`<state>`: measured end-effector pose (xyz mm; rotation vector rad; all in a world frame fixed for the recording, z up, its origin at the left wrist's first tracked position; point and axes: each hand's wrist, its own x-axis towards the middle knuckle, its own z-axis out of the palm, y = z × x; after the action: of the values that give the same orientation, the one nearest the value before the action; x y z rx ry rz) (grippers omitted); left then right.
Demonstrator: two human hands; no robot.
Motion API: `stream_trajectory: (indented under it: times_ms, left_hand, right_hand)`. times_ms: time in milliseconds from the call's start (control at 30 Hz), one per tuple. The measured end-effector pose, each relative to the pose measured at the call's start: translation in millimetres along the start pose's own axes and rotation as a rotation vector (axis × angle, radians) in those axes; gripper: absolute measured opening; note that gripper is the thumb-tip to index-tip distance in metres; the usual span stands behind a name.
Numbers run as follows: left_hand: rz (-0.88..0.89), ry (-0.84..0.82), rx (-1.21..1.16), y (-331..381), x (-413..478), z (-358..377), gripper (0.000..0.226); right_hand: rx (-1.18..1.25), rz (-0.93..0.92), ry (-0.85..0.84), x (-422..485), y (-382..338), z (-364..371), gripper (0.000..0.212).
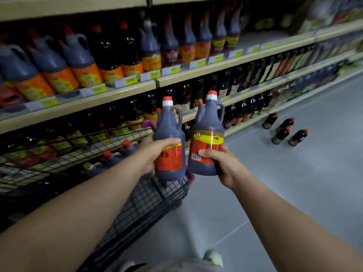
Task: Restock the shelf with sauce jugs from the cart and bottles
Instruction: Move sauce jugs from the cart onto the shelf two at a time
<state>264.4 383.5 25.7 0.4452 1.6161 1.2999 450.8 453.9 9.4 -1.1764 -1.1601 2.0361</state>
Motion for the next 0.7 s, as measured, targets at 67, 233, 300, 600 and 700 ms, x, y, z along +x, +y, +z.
stream_trajectory:
  times_ms: [67,233,300,600,700]
  left_hand:
    - [0.050,-0.021,-0.008,6.4,4.3,38.3,0.034]
    - [0.144,-0.036,0.010,27.6,18.0,131.8,0.040]
    - [0.169,-0.034,0.020,37.9,27.0,160.5,0.042]
    - [0.224,-0.018,0.131,76.8,124.2,252.8,0.057]
    - [0.239,-0.021,0.158,97.4,172.0,282.0,0.045]
  right_hand:
    - [-0.030,-0.071,-0.028,-0.6,-18.6,-33.4,0.063]
    - [-0.033,-0.160,0.008,7.5,-61.9,-116.6,0.078]
    - [-0.028,-0.179,0.034,15.9,-76.7,-140.7,0.087]
    - [0.004,-0.224,0.187,95.3,-139.6,-213.7,0.099]
    - [0.003,-0.228,0.226,137.6,-168.6,-234.0,0.091]
